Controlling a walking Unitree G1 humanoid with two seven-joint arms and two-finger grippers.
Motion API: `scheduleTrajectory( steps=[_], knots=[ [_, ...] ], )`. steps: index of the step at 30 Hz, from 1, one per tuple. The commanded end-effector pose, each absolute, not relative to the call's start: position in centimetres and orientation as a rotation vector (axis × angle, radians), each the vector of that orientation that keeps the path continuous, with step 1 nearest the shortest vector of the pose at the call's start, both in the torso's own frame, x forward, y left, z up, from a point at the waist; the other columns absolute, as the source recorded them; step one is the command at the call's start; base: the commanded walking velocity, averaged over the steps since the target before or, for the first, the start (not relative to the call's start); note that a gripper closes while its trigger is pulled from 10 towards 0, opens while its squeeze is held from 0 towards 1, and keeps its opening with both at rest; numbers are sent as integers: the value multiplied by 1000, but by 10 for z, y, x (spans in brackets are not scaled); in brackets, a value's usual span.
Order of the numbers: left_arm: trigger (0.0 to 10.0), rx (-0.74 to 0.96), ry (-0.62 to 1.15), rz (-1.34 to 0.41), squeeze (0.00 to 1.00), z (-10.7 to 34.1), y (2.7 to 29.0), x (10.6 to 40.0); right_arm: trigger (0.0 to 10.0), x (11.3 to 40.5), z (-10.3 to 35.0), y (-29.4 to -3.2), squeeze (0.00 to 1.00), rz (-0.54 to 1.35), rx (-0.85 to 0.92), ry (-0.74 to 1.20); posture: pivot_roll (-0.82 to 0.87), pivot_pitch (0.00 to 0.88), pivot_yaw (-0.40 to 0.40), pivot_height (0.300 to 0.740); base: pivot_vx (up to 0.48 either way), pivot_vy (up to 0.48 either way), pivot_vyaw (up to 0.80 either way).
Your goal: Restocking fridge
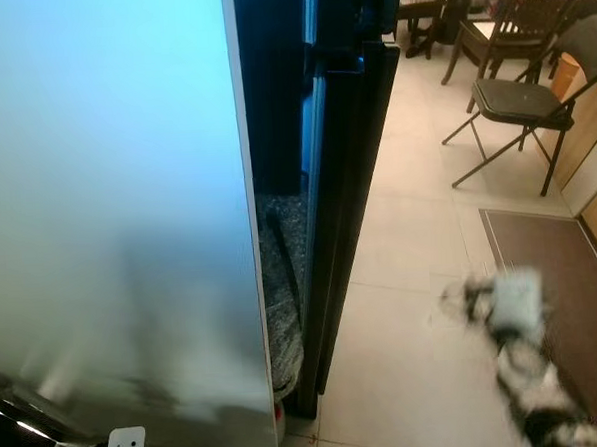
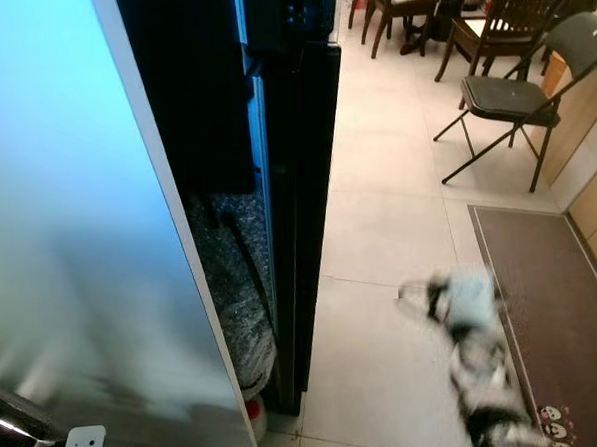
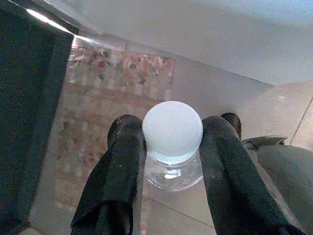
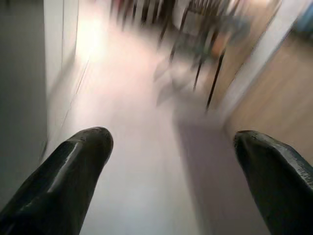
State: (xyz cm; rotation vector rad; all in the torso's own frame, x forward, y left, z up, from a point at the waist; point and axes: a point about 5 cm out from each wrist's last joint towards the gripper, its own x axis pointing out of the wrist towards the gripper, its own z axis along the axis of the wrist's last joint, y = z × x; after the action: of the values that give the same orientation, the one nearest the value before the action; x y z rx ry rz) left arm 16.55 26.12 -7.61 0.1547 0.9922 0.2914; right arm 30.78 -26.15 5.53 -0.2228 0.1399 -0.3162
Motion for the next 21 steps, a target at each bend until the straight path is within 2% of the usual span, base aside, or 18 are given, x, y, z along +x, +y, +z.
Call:
scheduleTrajectory(
  steps=[1, 11, 19, 21],
  knots=[
    [10000, 168, 1000, 278, 0, -78, 258, 165, 10000, 302, 41, -244, 0, -262, -208, 170, 93, 0, -57, 740, 0, 0, 0],
    [10000, 170, 1000, 281, 0, -78, 258, 164, 10000, 323, 70, -225, 0, -157, -209, 5, 90, 0, -59, 740, 0, 0, 0],
    [10000, 170, 1000, 281, 0, -78, 258, 164, 10000, 325, 72, -225, 0, -151, -216, 4, 90, 0, -59, 740, 0, 0, 0],
    [10000, 203, 1028, 258, 0, -82, 259, 154, 10000, 314, 67, -225, 0, -155, -244, -33, 44, 0, -32, 740, 0, 0, 0]
  ],
)
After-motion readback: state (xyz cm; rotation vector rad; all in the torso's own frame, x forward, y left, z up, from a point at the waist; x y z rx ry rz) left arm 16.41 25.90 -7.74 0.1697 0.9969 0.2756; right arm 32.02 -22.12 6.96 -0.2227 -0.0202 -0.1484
